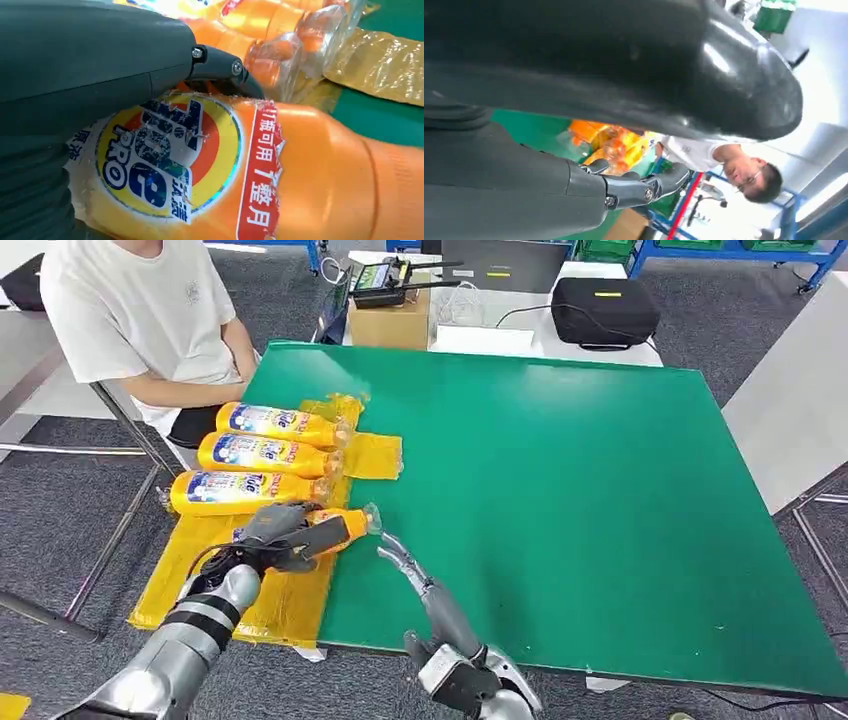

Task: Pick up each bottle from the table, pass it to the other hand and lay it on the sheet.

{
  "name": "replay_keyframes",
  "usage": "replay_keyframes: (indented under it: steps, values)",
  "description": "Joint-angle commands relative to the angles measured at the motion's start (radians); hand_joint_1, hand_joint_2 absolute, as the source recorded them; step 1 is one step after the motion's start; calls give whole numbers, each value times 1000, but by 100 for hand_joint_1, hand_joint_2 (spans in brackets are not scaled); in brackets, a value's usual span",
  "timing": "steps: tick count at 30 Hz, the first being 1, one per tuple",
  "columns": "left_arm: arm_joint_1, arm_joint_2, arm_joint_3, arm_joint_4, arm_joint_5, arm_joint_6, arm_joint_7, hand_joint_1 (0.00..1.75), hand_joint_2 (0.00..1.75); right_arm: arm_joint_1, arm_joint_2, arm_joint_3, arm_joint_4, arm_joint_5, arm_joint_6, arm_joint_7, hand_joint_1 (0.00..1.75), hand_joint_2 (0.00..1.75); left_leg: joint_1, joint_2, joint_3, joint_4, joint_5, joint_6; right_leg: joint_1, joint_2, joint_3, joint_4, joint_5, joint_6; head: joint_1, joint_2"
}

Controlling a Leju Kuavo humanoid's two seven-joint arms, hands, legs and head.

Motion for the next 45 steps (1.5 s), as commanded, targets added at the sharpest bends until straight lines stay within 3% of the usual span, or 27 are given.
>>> replay_keyframes:
  steps: [1,6,7,9,11,12,14,15,21,22,31,36,37,42,45]
  values:
    - [-20,20,30,161,26,-28,-9,0,175,-2,0,-61,19,-14,10,7,0,0,0,2,2,-3,1,3,1,2,1,-3,2,-4,0,0]
    - [-20,20,30,161,26,-28,-9,0,175,-2,0,-61,19,-14,10,7,0,0,0,2,3,-3,1,2,1,3,1,-2,2,-4,0,0]
    - [-8,8,76,142,112,-89,-59,0,175,5,10,-78,23,-54,31,10,0,0,0,2,2,-3,1,2,1,3,1,-2,2,-4,0,0]
    - [60,17,133,32,318,-256,-142,0,175,31,31,-142,19,-199,110,35,0,0,0,2,2,-4,2,3,1,3,1,-3,2,-5,0,0]
    - [195,32,173,-185,616,-404,-203,0,175,47,45,-203,22,-244,66,59,0,0,0,6,5,-7,2,3,1,7,1,-5,3,-5,0,0]
    - [279,41,156,-329,719,-413,-169,0,175,55,41,-216,16,-240,37,64,0,0,0,6,4,-8,3,4,1,7,1,-7,4,-7,0,0]
    - [395,9,148,-550,827,-349,-188,0,175,78,54,-259,-1,-233,-34,94,0,0,-1,9,7,-12,2,4,1,10,3,-10,4,-7,-1,0]
    - [447,-19,130,-673,833,-269,-213,0,175,90,52,-267,-16,-228,-41,96,0,0,-1,4,4,-4,0,3,0,4,3,-3,0,-3,0,0]
    - [607,-158,51,-1032,967,-98,-357,0,175,139,58,-284,-43,-216,-87,103,0,0,0,-1,-4,0,-2,4,1,-1,-2,-5,-1,-3,0,0]
    - [627,-165,46,-1063,982,-83,-381,0,0,142,62,-281,-42,-219,-92,110,0,0,0,1,-5,1,-3,5,1,1,-4,-5,-1,-4,0,0]
    - [645,-185,62,-1109,983,-3,-493,0,0,135,63,-256,-33,-168,-167,117,0,0,0,0,-8,0,-2,2,1,-1,-8,-5,0,-2,0,0]
    - [684,-257,84,-1180,1083,88,-580,0,0,132,53,-254,-18,-198,-221,85,0,0,1,1,-7,-2,-2,5,2,0,-5,-8,1,-4,0,0]
    - [689,-258,85,-1184,1083,100,-589,0,175,135,52,-256,-24,-199,-232,81,0,175,1,0,-7,-1,-2,4,2,0,-5,-7,0,-3,0,0]
    - [703,-267,117,-1170,1109,148,-606,0,175,169,56,-310,-99,-195,-309,81,0,175,0,-1,-6,-1,-2,3,1,-2,-5,-6,-1,-3,0,0]
    - [719,-283,124,-1182,1128,156,-614,0,175,177,56,-336,-111,-208,-297,110,0,175,0,-1,-7,-1,-1,3,0,-2,-6,-6,0,-3,0,0]
